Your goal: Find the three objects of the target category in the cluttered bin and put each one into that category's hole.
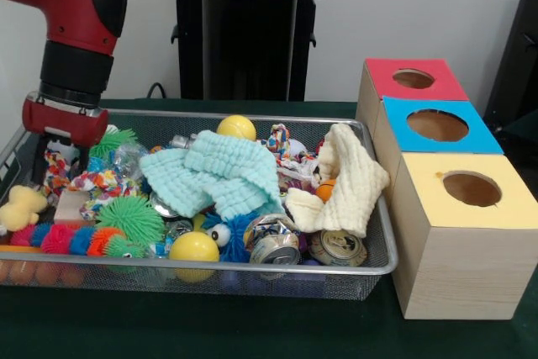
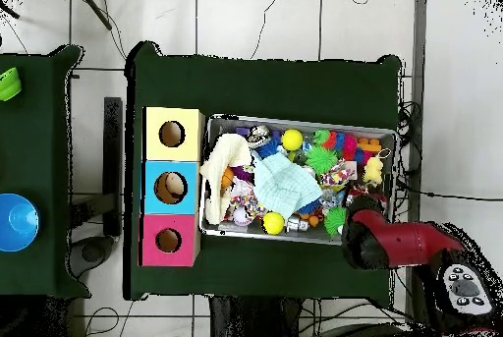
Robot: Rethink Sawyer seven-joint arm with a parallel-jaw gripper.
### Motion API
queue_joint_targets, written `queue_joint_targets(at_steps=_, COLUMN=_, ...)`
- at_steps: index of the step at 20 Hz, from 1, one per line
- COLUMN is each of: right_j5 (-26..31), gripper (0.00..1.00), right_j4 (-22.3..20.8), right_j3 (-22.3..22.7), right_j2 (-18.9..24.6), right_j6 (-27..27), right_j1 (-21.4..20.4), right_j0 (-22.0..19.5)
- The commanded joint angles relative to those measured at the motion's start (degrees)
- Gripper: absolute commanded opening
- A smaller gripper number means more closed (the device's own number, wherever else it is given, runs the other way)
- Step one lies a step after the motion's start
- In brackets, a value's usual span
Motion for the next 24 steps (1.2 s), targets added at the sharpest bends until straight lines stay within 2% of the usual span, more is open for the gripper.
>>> queue_joint_targets(at_steps=1, right_j5=3.3, gripper=1.00, right_j4=-4.8, right_j3=-4.5, right_j2=11.4, right_j6=-2.9, right_j1=-0.8, right_j0=-1.5)
queue_joint_targets(at_steps=14, right_j5=4.1, gripper=1.00, right_j4=-7.8, right_j3=-3.7, right_j2=14.0, right_j6=-2.2, right_j1=-2.4, right_j0=-1.8)
queue_joint_targets(at_steps=17, right_j5=3.0, gripper=1.00, right_j4=-8.9, right_j3=-2.1, right_j2=13.6, right_j6=-1.6, right_j1=-3.1, right_j0=-1.9)
queue_joint_targets(at_steps=19, right_j5=1.4, gripper=1.00, right_j4=-9.5, right_j3=-2.6, right_j2=12.3, right_j6=-1.0, right_j1=-2.6, right_j0=-0.9)
queue_joint_targets(at_steps=24, right_j5=1.4, gripper=1.00, right_j4=-10.2, right_j3=-2.6, right_j2=12.8, right_j6=-0.7, right_j1=-2.9, right_j0=-1.1)
